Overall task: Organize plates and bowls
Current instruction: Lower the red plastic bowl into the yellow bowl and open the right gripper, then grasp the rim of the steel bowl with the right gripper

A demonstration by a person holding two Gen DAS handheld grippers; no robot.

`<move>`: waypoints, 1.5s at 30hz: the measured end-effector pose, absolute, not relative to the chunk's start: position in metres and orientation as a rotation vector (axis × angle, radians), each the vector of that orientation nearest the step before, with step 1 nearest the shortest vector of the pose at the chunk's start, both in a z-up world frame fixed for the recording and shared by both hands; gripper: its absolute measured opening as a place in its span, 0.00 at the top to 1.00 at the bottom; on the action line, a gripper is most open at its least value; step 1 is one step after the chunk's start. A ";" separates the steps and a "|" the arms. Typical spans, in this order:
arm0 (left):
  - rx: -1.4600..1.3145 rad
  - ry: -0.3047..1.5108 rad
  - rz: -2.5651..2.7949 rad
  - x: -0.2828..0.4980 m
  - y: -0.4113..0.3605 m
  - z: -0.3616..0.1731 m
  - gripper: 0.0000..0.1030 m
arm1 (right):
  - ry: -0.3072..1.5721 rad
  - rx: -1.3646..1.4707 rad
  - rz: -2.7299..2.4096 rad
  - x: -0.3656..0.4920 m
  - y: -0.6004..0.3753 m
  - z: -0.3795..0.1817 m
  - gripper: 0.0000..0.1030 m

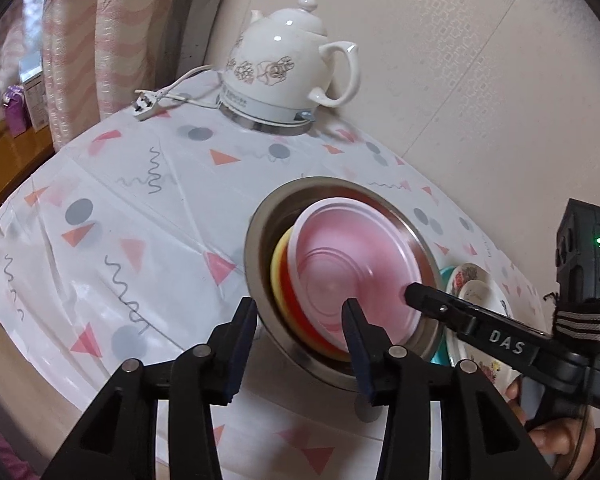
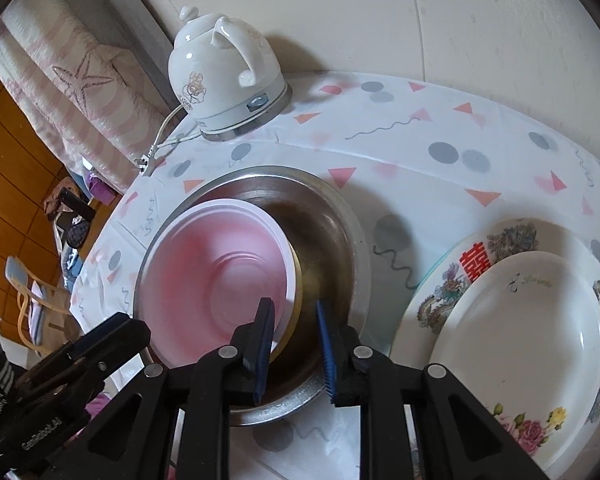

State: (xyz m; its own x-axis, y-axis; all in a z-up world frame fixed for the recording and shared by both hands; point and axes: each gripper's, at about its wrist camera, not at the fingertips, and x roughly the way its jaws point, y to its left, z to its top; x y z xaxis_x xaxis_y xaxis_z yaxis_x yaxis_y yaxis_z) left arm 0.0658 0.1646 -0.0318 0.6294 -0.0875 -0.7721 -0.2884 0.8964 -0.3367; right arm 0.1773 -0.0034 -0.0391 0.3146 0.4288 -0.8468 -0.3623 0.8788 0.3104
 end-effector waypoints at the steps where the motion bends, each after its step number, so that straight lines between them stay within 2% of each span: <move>1: -0.456 0.892 0.126 0.066 0.165 -0.033 0.57 | 1.136 0.062 0.522 0.177 -0.003 -0.039 0.79; 4: -0.444 0.901 0.140 0.067 0.162 -0.035 0.58 | 1.145 0.048 0.532 0.176 0.000 -0.039 0.76; 16: -0.407 0.921 0.163 0.071 0.157 -0.041 0.58 | 1.074 -0.007 0.493 0.174 -0.004 -0.030 0.76; 45: -0.350 0.878 0.164 0.064 0.157 -0.031 0.58 | 1.042 0.259 0.504 0.153 -0.057 -0.023 0.76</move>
